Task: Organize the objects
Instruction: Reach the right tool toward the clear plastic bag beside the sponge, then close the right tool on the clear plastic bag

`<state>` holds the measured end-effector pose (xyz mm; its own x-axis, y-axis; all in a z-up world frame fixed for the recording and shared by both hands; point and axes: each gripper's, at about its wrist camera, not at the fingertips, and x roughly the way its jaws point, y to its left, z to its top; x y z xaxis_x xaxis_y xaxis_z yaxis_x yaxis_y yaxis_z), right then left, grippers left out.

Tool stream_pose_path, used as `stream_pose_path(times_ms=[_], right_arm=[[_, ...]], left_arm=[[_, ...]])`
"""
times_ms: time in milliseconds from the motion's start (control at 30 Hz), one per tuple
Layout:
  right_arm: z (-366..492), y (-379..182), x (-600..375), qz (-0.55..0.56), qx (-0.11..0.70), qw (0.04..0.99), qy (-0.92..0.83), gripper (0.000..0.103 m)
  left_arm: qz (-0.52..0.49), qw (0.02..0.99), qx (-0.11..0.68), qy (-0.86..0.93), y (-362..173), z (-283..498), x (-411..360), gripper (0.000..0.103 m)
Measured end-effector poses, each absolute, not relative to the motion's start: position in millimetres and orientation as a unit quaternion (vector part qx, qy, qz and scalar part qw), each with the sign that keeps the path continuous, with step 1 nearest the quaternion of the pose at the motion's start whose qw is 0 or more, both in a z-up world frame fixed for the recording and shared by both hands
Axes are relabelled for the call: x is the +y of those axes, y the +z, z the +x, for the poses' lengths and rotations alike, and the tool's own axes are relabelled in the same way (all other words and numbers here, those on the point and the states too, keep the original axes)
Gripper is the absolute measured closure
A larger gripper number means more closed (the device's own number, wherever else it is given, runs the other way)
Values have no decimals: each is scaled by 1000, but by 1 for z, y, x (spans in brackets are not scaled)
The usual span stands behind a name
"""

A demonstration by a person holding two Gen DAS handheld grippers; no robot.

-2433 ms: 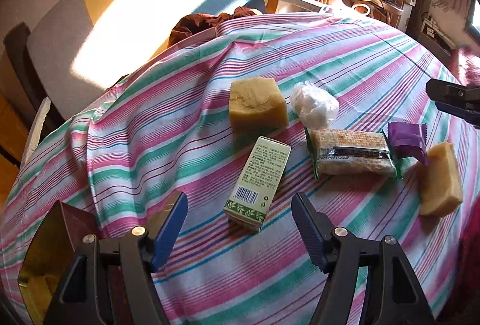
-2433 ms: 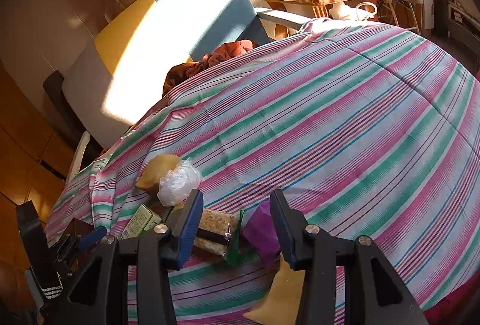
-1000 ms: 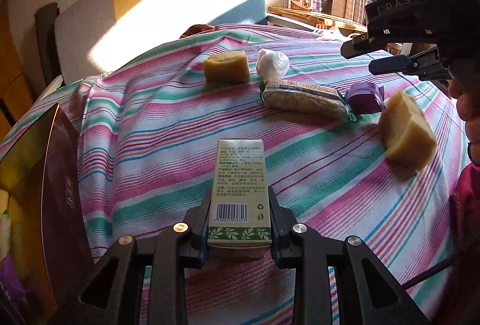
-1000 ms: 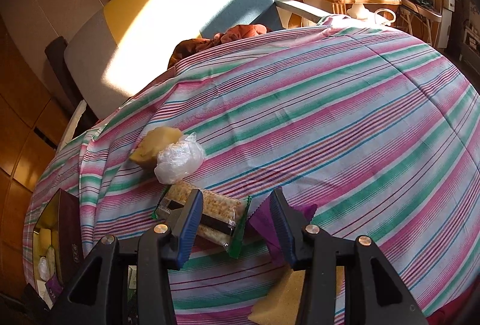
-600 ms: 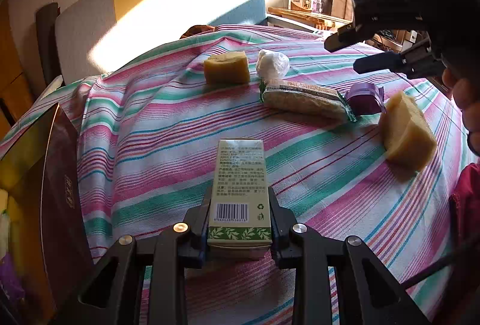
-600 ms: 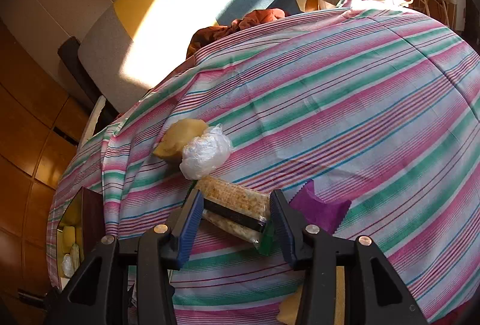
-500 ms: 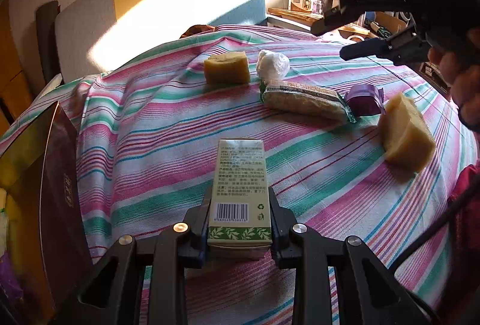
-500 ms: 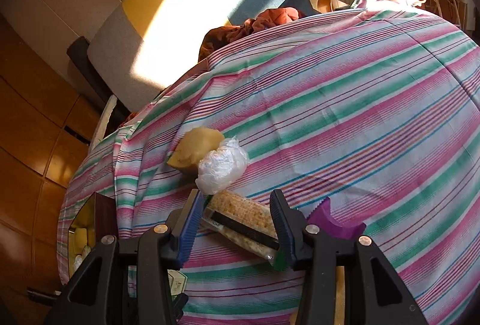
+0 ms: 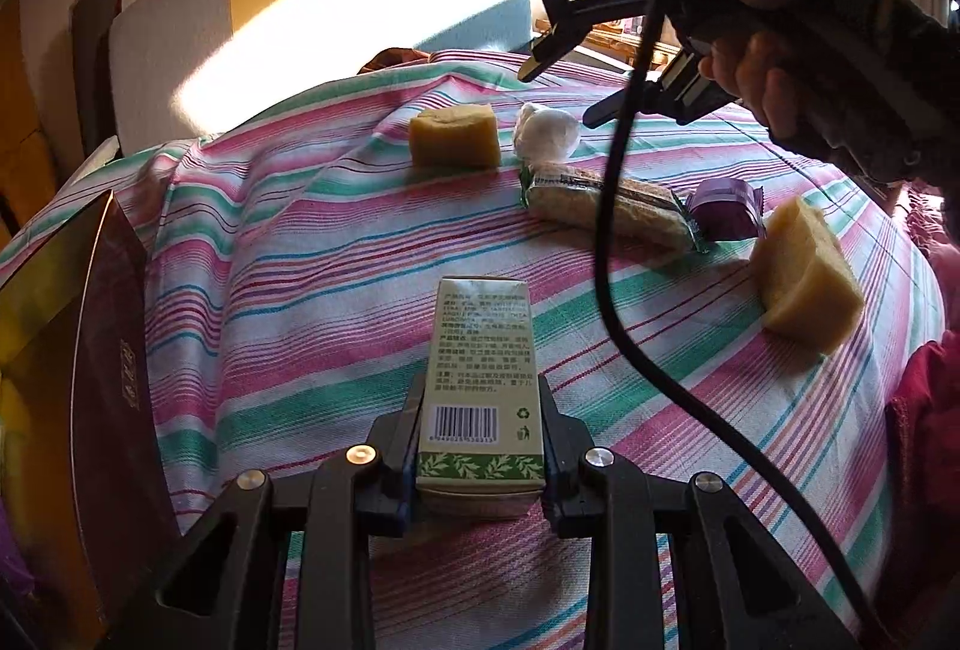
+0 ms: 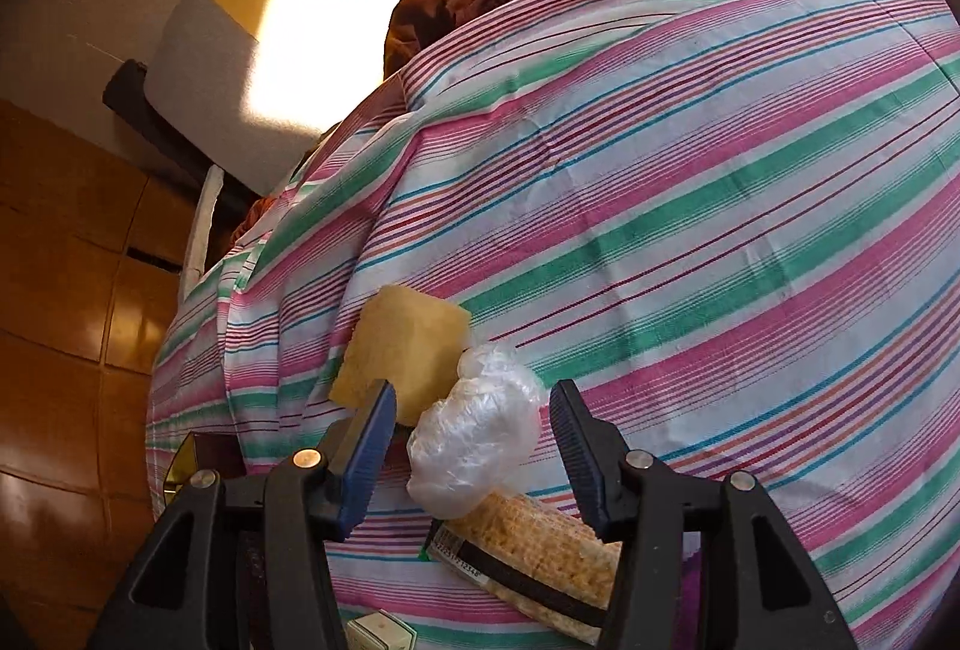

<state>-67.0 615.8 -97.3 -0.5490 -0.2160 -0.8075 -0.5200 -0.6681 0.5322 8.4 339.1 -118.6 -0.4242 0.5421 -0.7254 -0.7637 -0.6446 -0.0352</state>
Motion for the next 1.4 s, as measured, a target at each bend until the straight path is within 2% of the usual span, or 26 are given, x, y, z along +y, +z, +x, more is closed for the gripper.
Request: stream_pose_path(times_ms=[100, 167, 200, 300, 533, 667, 900, 1200, 1400], right_arm=[[-82, -107, 611, -471, 406, 94, 778, 49], [-92, -113, 604, -490, 383, 104, 776, 49], [-96, -118, 598, -505, 370, 99, 773, 52], [-93, -107, 585, -508, 324, 94, 793, 72], [-14, -29, 601, -411, 311, 98, 851, 72], [29, -7, 589, -378, 295, 92, 873, 72], [41, -55, 537, -403, 305, 52, 862, 72], [18, -106, 491, -519, 177, 57, 835, 72], [16, -112, 496, -527, 168, 59, 831, 72]], left_arm=[[-366, 394, 150, 830, -118, 8, 339, 72], [-366, 394, 150, 830, -118, 8, 338, 72], [-366, 394, 150, 830, -118, 8, 338, 72], [-367, 395, 148, 829, -118, 8, 338, 72], [-364, 394, 151, 831, -118, 10, 338, 72], [-362, 392, 154, 832, -118, 11, 340, 72], [-361, 390, 157, 832, -118, 12, 340, 72], [-358, 387, 163, 834, -118, 14, 341, 72], [-364, 389, 159, 831, -116, 12, 340, 72]])
